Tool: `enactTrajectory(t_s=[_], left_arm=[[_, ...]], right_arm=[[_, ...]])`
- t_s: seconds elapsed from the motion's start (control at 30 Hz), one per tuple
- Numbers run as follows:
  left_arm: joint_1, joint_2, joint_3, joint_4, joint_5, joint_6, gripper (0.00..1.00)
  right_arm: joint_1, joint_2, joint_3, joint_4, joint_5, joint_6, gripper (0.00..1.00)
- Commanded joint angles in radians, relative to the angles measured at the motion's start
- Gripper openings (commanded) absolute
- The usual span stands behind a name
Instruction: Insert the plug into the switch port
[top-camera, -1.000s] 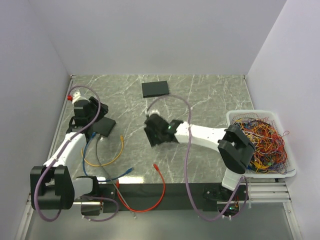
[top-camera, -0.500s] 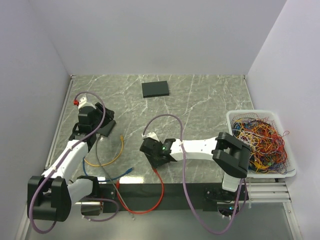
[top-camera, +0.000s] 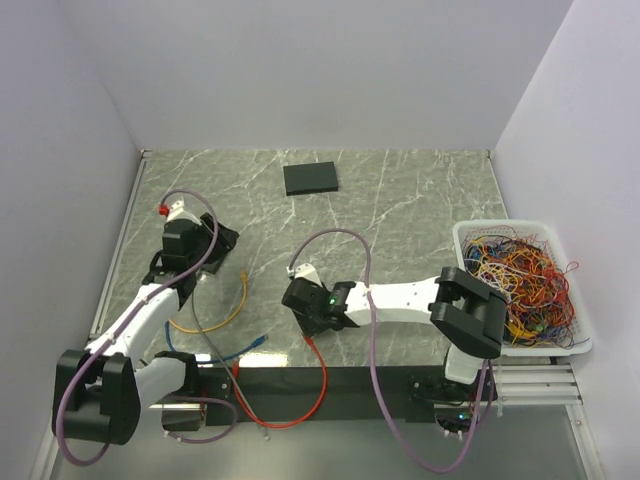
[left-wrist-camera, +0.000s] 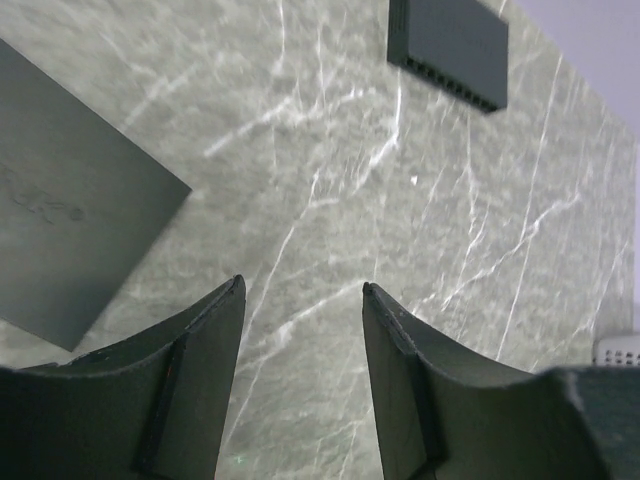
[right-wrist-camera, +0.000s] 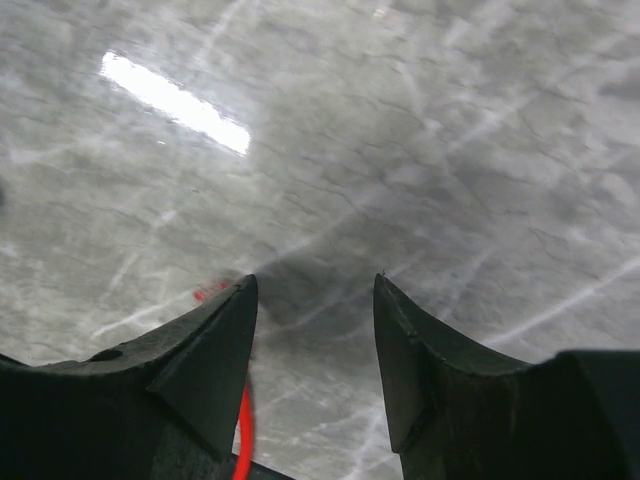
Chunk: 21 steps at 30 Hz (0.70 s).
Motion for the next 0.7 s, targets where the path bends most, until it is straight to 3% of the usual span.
enactTrajectory(t_s=[0.0,0.67], left_arm=[[-0.031,0.061,0.011,0.044,0.043,0.025,0.56],[-0.022,0.532,0.283,-0.104,-0.209,0.055,0.56]], right_arm=[[0.005,-0.081,-0.020,-0.004,0.088,0.019,0.58],[0.005,-0.195,-0.162,0.109,-0.015,-0.054,0.64]])
